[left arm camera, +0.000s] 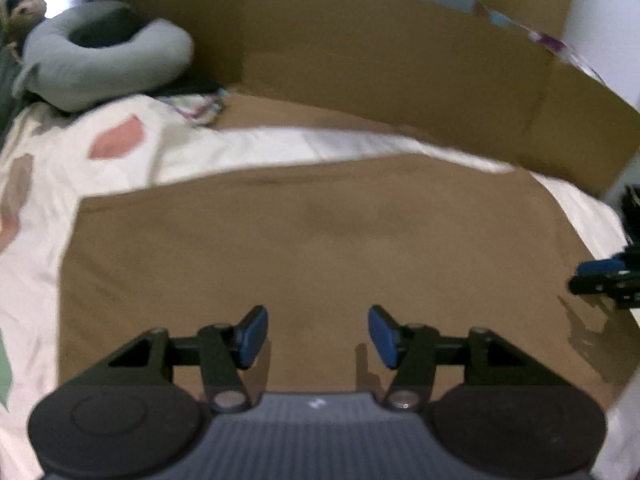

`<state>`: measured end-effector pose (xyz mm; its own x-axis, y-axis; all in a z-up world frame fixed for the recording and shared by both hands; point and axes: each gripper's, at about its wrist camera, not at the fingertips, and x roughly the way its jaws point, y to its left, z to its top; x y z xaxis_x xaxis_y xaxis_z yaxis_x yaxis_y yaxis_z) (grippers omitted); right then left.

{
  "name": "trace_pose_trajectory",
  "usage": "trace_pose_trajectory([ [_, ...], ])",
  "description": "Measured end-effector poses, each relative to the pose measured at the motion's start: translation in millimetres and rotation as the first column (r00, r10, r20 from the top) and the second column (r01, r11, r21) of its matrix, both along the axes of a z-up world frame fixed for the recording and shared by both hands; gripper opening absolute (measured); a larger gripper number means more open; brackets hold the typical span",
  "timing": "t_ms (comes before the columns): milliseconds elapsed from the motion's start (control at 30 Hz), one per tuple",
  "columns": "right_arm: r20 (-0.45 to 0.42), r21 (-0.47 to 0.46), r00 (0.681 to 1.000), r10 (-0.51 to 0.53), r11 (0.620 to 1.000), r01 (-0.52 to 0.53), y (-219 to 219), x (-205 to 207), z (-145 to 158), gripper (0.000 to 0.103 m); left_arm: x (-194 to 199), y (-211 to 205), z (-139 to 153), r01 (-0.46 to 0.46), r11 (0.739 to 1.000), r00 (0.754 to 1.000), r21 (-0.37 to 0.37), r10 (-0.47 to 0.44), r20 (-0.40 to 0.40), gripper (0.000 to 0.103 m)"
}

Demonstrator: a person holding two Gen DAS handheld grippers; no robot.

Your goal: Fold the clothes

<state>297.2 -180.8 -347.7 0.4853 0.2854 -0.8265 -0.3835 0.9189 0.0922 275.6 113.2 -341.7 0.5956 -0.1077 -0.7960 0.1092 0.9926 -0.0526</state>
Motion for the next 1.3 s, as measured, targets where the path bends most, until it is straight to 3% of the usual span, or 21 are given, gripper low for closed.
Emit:
trace_pose_trajectory([
  [133,-0.068,-0.056,0.997,0.036,0.998,-0.039,5.2,-25.2,-10.4,0.037,-27.7,-14.9,2.9,0.029,1.0,0.998,0.007,-0.028,-0.048,0.069],
  [400,-0.057,-0.088,0.998,0.01,0.996,-0.015,-8.2,-55.6,-13.4,0.045,-61.5,-25.0,-4.0,-0.034,0.999,0.996,-0.023,0.032,-0.08,0.072],
  [600,-0.032,-0.106,0.999,-0.002,0.994,-0.002,-31.1,-79.1,-9.6,0.045,-87.5,-40.4,-7.3,0.039,0.999,0.996,-0.008,-0.039,-0.078,0.067],
  [733,-0.034,-0.107,0.999,-0.039,0.994,0.035,-52.4,-92.7,-10.9,0.044,-93.0,-54.4,-5.9,0.074,0.996,0.995,-0.054,-0.077,-0.07,0.057],
  [1067,0.01,-0.019,0.988,-0.155,0.988,0.155,-70.4,-108.6,3.8,0.044,-102.8,-89.9,-8.4,0.196,0.977,0.979,-0.082,-0.2,-0.042,0.038],
  [1300,0.027,0.028,0.999,-0.031,0.999,0.031,-39.7,-109.5,3.2,0.044,-100.2,-103.7,-19.5,0.242,0.968,0.967,-0.065,-0.246,-0.06,0.034],
])
